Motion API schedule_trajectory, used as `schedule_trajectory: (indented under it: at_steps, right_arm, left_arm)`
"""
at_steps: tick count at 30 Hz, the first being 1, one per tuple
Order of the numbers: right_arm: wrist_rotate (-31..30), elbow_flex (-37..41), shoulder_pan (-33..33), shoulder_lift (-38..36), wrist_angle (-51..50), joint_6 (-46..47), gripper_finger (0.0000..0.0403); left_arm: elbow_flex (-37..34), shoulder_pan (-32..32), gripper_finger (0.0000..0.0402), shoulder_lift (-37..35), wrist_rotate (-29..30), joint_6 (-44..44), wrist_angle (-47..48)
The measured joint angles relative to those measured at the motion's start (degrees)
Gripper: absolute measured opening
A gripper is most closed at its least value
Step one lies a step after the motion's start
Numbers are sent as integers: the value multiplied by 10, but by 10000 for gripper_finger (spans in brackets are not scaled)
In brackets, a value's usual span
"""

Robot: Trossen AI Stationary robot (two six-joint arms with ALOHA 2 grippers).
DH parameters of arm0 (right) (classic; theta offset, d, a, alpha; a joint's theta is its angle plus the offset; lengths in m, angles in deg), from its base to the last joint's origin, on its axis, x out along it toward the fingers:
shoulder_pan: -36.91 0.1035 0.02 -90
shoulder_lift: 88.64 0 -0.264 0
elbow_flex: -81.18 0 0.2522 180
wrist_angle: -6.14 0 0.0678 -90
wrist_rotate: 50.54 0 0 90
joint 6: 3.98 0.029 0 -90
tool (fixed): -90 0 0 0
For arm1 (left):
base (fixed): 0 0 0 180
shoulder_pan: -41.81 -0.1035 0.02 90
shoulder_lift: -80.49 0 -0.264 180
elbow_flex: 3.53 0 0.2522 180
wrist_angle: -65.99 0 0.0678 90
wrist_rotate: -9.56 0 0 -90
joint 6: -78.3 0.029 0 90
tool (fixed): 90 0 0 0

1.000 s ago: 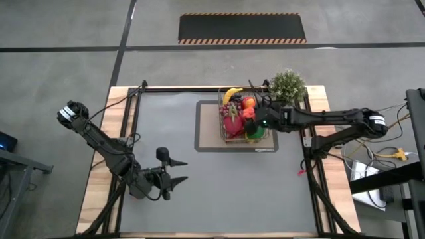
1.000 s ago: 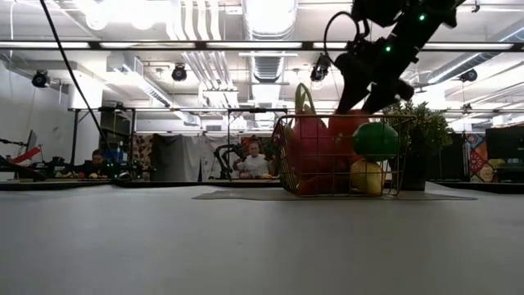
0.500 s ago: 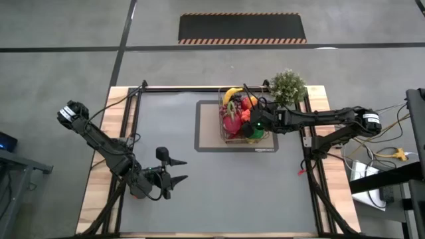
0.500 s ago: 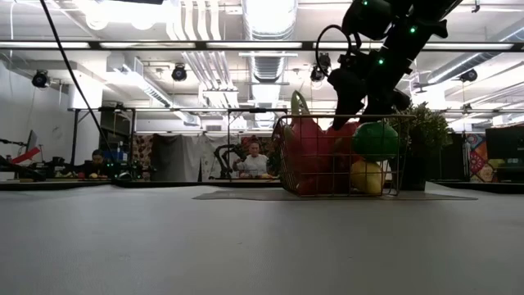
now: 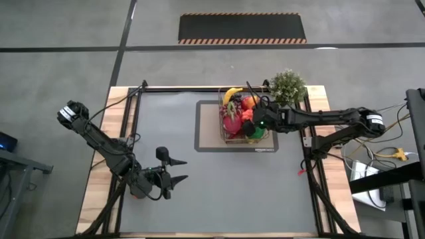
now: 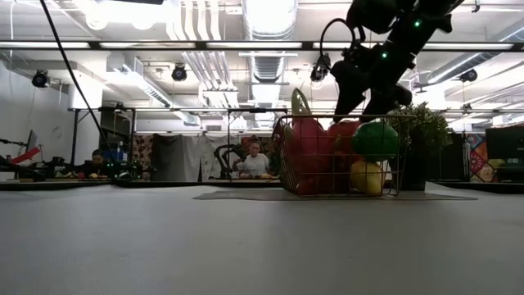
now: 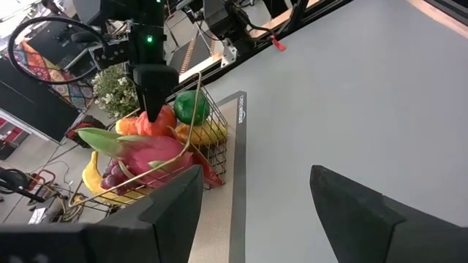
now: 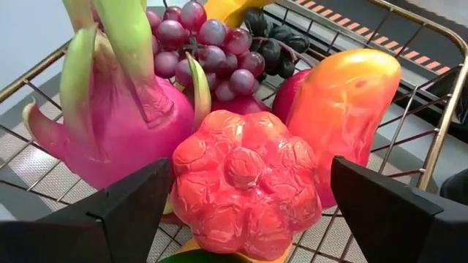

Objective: Build produce basket
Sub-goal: Put the tangerine into the wire basket

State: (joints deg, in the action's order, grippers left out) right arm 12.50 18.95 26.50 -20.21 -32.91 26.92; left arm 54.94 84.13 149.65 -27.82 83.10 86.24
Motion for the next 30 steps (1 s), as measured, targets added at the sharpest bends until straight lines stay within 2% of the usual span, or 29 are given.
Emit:
schedule_trajectory:
  at_steps: [5, 9, 13, 23, 25, 30]
  right_arm:
    - [2, -7, 0, -18, -15, -7, 350]
    - [2, -35, 0, -28, -41, -19, 316]
    - [1, -56, 0, -25, -60, -41, 250]
    - [-1, -44, 0, 23, -56, -44, 36]
    - [-1, -44, 1, 33, -55, -44, 16]
    - [-1, -44, 0, 39, -54, -39, 13]
  left_arm:
    - [0, 0, 235, 0, 0, 0, 0]
    - [0, 0, 235, 0, 1, 0, 0]
    - [0, 0, 235, 0, 4, 0, 0]
    - [0, 0, 235, 0, 4, 0, 0]
    - [0, 0, 235, 0, 4, 0, 0]
    - [0, 0, 235, 0, 4, -1, -1]
